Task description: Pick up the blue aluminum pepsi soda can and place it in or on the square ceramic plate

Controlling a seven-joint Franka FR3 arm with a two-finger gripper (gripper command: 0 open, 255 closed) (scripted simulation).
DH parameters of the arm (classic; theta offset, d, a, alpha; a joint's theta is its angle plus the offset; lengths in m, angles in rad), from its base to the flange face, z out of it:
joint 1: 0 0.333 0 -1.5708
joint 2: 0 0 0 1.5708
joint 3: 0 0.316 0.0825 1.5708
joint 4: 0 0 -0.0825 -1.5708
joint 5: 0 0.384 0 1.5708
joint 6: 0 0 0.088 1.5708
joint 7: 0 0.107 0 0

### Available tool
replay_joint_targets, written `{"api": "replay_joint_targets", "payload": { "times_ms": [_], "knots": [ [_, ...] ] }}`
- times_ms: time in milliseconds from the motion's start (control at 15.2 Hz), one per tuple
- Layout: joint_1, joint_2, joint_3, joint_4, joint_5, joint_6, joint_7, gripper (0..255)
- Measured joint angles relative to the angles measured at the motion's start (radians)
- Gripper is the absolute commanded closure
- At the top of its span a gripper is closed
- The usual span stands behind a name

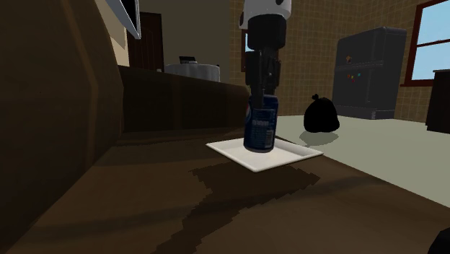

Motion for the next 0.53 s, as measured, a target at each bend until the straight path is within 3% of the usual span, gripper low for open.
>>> {"api": "replay_joint_targets", "payload": {
  "times_ms": [132, 198, 528],
  "knots": [
    [0.0, 0.0, 0.0, 0.0, 0.0, 0.001, 0.0, 255],
    [0.0, 0.0, 0.0, 0.0, 0.0, 0.001, 0.0, 0],
    [0.0, 0.0, 0.0, 0.0, 0.0, 0.001, 0.0, 0]
  ]
}}
